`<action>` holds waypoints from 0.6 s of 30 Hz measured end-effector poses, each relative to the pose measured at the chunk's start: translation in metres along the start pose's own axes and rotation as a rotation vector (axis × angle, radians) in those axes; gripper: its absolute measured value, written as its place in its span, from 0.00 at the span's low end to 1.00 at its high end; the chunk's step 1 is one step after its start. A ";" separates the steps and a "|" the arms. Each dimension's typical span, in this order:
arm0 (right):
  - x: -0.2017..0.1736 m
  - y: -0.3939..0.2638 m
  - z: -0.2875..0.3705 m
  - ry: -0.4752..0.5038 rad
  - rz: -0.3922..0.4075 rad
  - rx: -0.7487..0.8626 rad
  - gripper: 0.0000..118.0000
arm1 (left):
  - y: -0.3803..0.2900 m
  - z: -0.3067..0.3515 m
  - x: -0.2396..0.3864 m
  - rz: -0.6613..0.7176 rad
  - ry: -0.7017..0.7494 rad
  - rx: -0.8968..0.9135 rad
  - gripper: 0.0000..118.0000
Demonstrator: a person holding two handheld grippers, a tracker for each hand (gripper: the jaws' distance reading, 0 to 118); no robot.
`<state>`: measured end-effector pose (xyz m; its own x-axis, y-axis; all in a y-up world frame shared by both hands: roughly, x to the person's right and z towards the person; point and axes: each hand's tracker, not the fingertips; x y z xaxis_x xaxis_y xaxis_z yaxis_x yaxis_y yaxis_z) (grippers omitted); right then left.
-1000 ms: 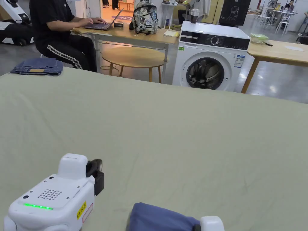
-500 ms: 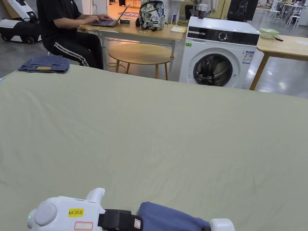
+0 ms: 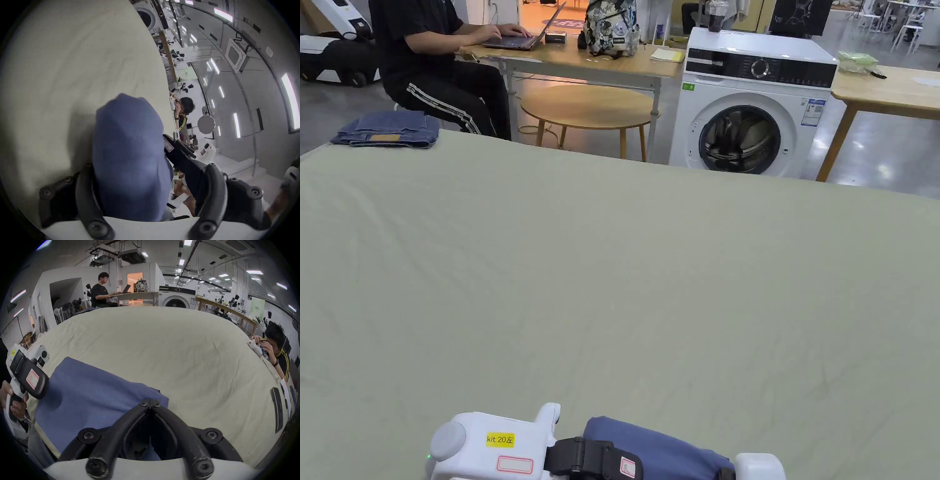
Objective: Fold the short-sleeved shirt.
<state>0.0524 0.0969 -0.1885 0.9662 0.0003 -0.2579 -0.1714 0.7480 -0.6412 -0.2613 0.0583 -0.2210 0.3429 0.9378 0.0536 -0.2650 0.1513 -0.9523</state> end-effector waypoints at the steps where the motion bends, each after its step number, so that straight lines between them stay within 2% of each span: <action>1: 0.000 0.000 0.000 0.000 -0.002 0.000 0.00 | -0.001 -0.002 0.002 -0.012 0.018 0.004 0.41; 3: -0.001 0.000 0.001 -0.002 -0.004 0.001 0.00 | -0.001 -0.002 -0.004 -0.025 0.129 0.008 0.24; 5: -0.001 -0.001 0.002 0.002 -0.004 0.002 0.00 | -0.005 -0.002 -0.014 0.029 0.069 0.007 0.16; 6: -0.003 0.000 0.003 0.000 0.003 0.003 0.00 | -0.006 0.001 -0.018 0.072 0.013 0.016 0.16; 18: -0.014 0.013 0.018 -0.007 0.047 0.028 0.00 | -0.001 0.020 0.012 0.012 0.013 0.041 0.15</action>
<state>0.0405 0.1191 -0.1804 0.9585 0.0403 -0.2823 -0.2112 0.7653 -0.6080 -0.2751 0.0757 -0.2133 0.3514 0.9355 0.0378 -0.3057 0.1528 -0.9398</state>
